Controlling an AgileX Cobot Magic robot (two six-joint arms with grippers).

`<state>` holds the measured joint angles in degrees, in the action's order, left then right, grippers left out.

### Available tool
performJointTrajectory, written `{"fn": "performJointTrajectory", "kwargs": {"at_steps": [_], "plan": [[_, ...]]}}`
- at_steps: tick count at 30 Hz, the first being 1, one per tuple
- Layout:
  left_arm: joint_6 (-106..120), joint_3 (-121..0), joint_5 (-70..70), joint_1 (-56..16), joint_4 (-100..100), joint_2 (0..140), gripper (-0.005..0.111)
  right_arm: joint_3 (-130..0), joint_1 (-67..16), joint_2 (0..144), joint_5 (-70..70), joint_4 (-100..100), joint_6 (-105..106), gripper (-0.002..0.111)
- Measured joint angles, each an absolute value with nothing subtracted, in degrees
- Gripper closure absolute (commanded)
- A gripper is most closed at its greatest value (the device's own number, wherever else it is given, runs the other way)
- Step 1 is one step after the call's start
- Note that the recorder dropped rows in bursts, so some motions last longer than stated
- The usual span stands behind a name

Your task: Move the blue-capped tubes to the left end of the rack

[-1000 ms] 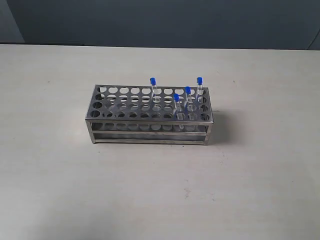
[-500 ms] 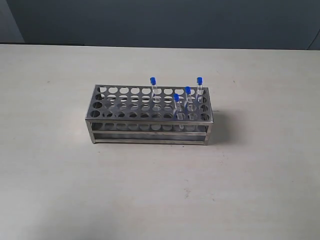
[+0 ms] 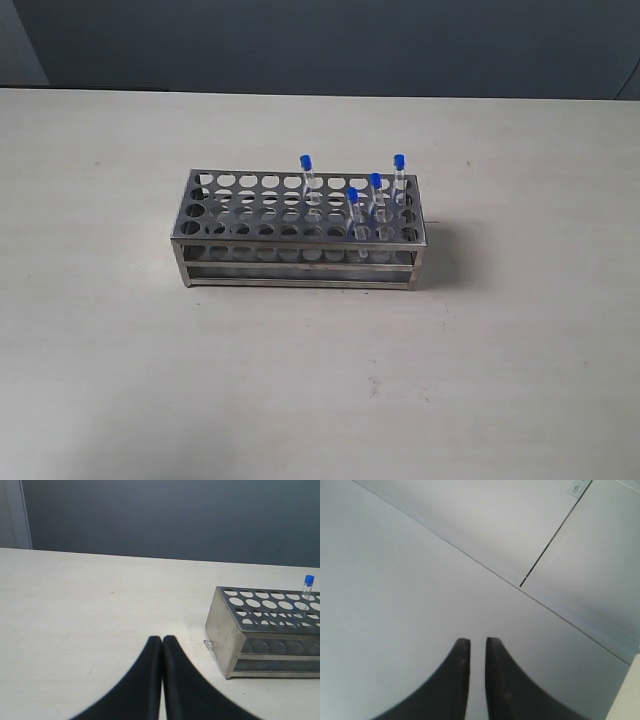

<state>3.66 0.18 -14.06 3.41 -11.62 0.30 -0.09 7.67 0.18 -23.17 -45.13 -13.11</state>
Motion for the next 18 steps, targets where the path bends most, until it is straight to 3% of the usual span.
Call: {"fn": "performJointTrajectory", "kwargs": {"at_steps": [3,6,9,13,18], "plan": [[3.7,0.2,-14.1,3.4,-11.6,0.3,0.106,-0.1,7.7,0.2,-18.0,-43.1,-14.3,0.096],[3.7,0.2,-14.1,3.4,-11.6,0.3,0.106,-7.5,7.7,2.9,4.6,-25.9,-14.7,0.096],[3.7,0.2,-14.1,3.4,-11.6,0.3,0.106,-15.8,7.7,10.4,16.9,-21.4,-8.9,0.096],[3.7,0.2,-14.2,3.4,-11.6,0.3,0.106,-34.0,4.0,31.8,33.6,-25.7,10.7,0.096],[3.7,0.2,-14.2,3.4,-11.6,0.3,0.106,-49.8,-11.0,61.1,38.7,-24.5,18.6,0.095]]}}
